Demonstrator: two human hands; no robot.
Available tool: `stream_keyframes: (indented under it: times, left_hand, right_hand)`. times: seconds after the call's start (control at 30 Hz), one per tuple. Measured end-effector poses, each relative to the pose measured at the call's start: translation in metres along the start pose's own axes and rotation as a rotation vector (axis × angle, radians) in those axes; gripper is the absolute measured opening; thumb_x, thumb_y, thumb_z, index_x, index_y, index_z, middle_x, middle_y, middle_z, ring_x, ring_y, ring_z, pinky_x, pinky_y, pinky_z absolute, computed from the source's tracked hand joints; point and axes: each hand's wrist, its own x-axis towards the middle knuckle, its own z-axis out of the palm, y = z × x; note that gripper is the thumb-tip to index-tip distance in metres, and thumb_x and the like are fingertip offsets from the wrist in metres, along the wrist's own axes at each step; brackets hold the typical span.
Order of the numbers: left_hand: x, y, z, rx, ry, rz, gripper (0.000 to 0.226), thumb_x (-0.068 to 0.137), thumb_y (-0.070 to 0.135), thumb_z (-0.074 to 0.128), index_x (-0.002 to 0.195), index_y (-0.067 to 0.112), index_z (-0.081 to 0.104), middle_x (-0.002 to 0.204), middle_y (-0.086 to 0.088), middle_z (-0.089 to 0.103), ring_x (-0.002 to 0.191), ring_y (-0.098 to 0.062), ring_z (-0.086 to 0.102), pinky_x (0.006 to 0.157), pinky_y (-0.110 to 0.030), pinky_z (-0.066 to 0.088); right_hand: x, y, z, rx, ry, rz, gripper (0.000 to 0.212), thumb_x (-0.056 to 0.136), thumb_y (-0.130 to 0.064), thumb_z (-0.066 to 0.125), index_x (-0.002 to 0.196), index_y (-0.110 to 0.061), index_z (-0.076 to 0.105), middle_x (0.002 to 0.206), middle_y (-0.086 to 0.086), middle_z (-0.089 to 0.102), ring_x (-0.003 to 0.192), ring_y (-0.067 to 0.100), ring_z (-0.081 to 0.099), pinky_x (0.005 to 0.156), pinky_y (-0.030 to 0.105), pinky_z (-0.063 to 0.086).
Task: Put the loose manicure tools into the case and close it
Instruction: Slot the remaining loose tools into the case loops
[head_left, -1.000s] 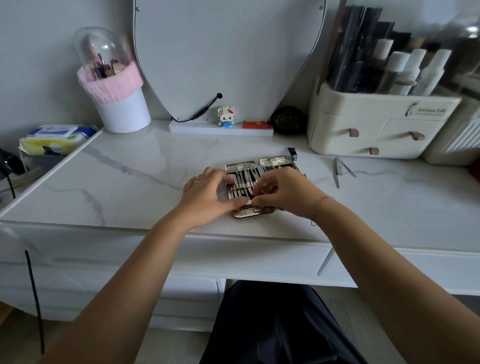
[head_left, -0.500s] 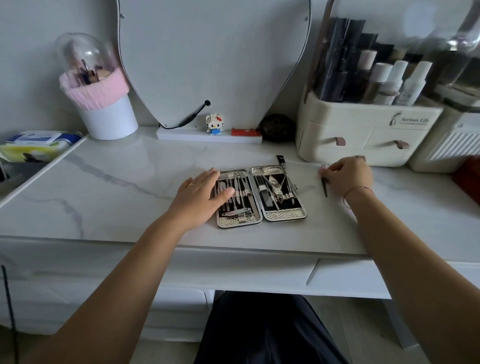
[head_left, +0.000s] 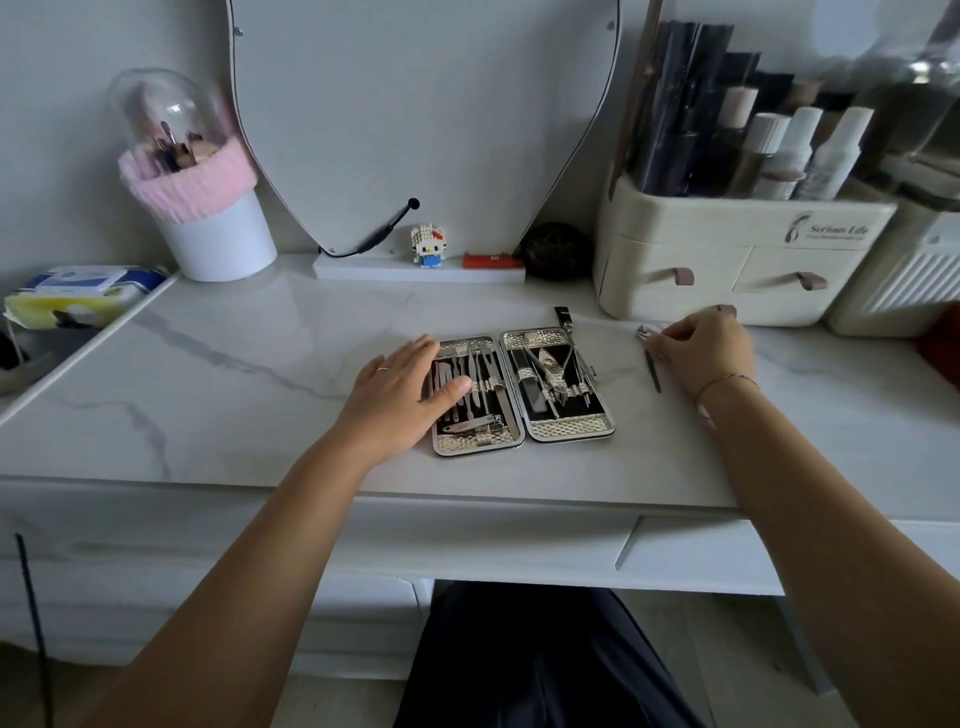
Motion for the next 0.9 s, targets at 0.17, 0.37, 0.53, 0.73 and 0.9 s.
stream_keyframes:
  times: [0.17,0.37,0.53,0.73,0.9]
  left_hand:
    - [0.0,-0.001,-0.003,-0.153,0.04,-0.033,0.08,0.083,0.067,0.025,0.148,0.021,0.022,0.157,0.001,0.022,0.145,-0.016,0.016,0.118,-0.041,0.013]
    - [-0.006,0.042,-0.019,-0.527,0.261,0.072,0.043,0.094,0.041,0.047,0.131,0.02,0.053,0.133,0.006,0.056,0.12,0.0,0.047,0.095,-0.009,0.033]
    - [-0.012,0.09,-0.018,-1.048,0.074,0.101,0.019,0.089,0.028,0.06,0.103,0.018,0.068,0.097,-0.001,0.073,0.093,-0.015,0.069,0.089,-0.028,0.053]
    - [-0.021,0.09,-0.006,-1.093,0.197,-0.059,0.004,0.083,0.015,0.069,0.086,0.015,0.072,0.077,-0.007,0.074,0.07,-0.019,0.072,0.078,-0.035,0.058]
    - [-0.023,0.063,-0.015,-0.723,0.204,-0.054,0.007,0.084,0.022,0.069,0.086,0.018,0.073,0.07,-0.003,0.072,0.066,-0.017,0.068,0.077,-0.038,0.055]
  right_hand:
    - [-0.003,0.001,-0.004,0.109,0.067,-0.021,0.025,0.077,-0.037,0.069,0.065,-0.015,0.068,0.067,0.007,0.063,0.073,0.026,0.058,0.063,0.029,0.042]
    - [-0.044,-0.047,-0.015,0.704,-0.169,-0.086,0.017,0.079,-0.028,0.071,0.07,-0.015,0.067,0.05,-0.008,0.051,0.048,0.003,0.039,0.05,0.015,0.032]
    - [-0.083,-0.08,-0.002,1.153,-0.542,0.008,0.016,0.071,-0.022,0.067,0.075,-0.007,0.064,0.055,0.0,0.054,0.053,0.009,0.041,0.054,0.018,0.037]
    - [-0.1,-0.086,0.008,1.025,-0.404,-0.056,0.01,0.084,-0.005,0.064,0.075,-0.009,0.063,0.046,-0.009,0.057,0.039,0.0,0.041,0.042,0.011,0.035]
    - [-0.095,-0.092,0.004,0.943,-0.349,-0.089,0.008,0.08,-0.006,0.069,0.075,-0.01,0.065,0.05,-0.007,0.058,0.043,0.001,0.047,0.044,0.01,0.036]
